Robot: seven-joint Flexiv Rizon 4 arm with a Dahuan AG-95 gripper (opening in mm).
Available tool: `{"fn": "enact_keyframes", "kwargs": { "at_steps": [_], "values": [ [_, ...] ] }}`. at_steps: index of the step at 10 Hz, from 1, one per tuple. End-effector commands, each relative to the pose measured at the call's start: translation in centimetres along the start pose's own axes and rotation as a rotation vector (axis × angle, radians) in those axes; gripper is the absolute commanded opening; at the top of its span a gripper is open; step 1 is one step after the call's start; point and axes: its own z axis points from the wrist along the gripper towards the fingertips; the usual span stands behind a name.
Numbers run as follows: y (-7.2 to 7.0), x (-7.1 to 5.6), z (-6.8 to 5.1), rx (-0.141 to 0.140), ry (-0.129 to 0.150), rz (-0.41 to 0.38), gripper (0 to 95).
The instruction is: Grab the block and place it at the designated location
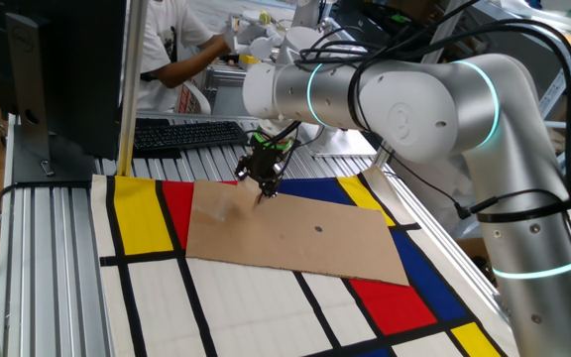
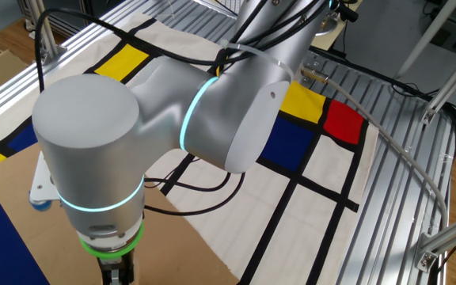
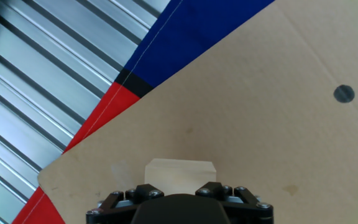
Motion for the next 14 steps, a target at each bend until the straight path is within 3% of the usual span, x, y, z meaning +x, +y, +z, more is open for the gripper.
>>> {"fn": "enact_keyframes", "kwargs": {
  "at_steps": [1,14],
  "values": [
    [-0.06,0.0,-0.21,-0.005,0.003,0.001,0.0],
    [-0.05,-0.02,-0.26,-0.018,0.015,-0.01,0.0]
  ]
}}
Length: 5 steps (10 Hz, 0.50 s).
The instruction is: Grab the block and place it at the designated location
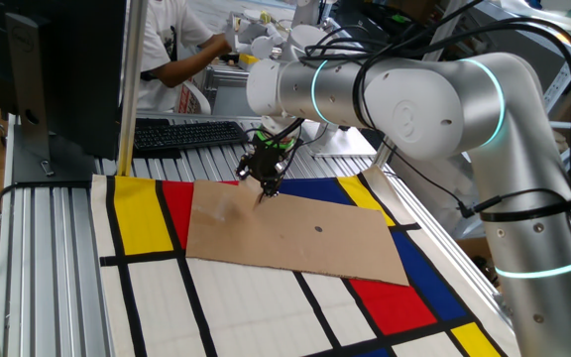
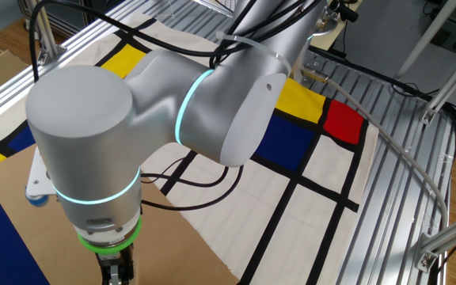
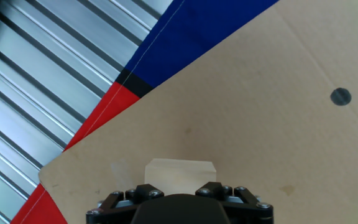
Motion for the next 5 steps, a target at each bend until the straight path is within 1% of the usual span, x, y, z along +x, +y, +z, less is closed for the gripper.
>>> {"fn": "enact_keyframes", "kwargs": {
  "at_steps": [1,2,4,5],
  "values": [
    [-0.13,0.01,-0.03,-0.002,0.002,-0.001,0.0],
    [-0.13,0.01,-0.03,-0.004,0.002,-0.004,0.0],
    [-0.13,0.01,-0.03,-0.008,0.005,-0.033,0.0],
    [-0.13,0.01,-0.03,-0.019,0.011,-0.087,0.0]
  ]
}}
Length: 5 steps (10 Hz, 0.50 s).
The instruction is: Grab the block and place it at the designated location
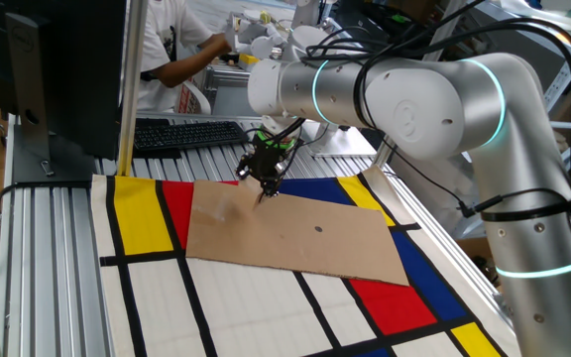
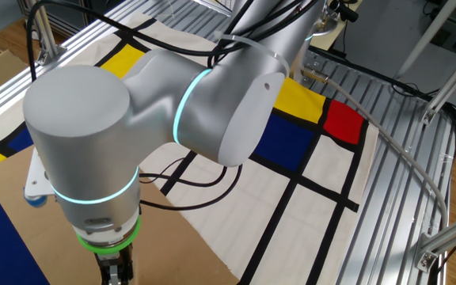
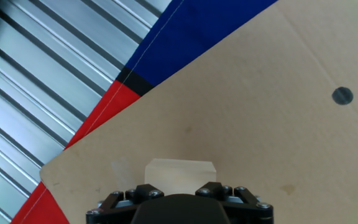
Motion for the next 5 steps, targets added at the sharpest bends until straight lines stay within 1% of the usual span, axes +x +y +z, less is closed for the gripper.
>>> {"fn": "enact_keyframes", "kwargs": {
  "at_steps": [1,2,3,4,5],
  "values": [
    [0.06,-0.01,0.0,-0.003,-0.001,-0.121,0.0],
    [0.06,-0.01,0.0,0.001,0.001,-0.166,0.0],
    [0.06,-0.01,0.0,0.016,0.013,-0.244,0.0],
    [0.06,-0.01,0.0,0.024,0.021,-0.288,0.0],
    [0.06,-0.01,0.0,0.023,0.023,-0.347,0.0]
  ]
}}
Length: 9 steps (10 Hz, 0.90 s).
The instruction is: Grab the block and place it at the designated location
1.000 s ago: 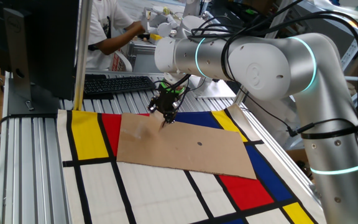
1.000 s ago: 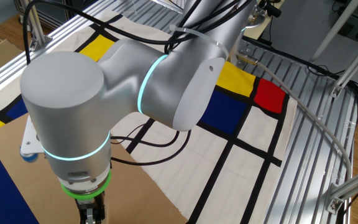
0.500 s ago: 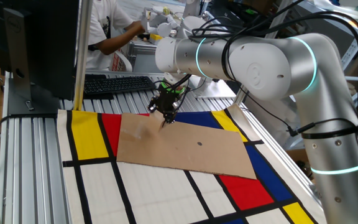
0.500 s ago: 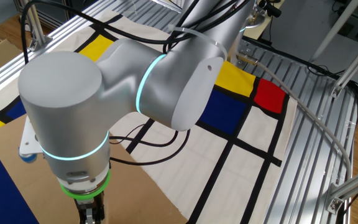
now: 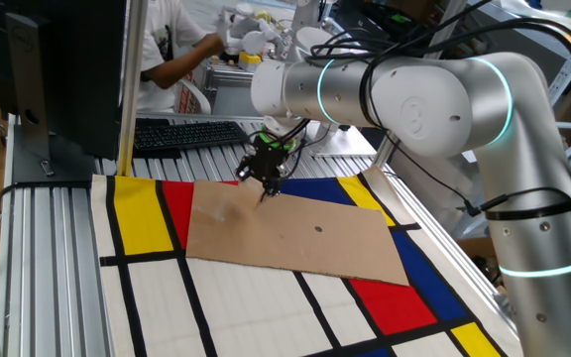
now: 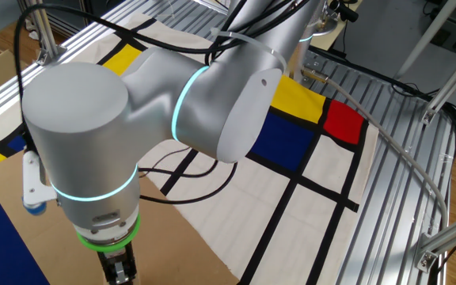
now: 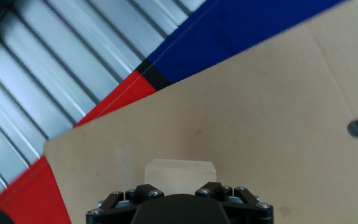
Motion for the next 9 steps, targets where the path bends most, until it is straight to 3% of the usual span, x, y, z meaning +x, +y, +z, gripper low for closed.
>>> {"fn": "enact_keyframes", "kwargs": {
  "at_steps": [1,8,9],
  "values": [
    [0.2,-0.22,0.08,0.012,0.019,-0.205,0.0],
    [0.2,-0.22,0.08,-0.004,0.028,-0.375,0.0],
    [0.2,-0.22,0.08,-0.019,0.034,-0.393,0.0]
  ]
}}
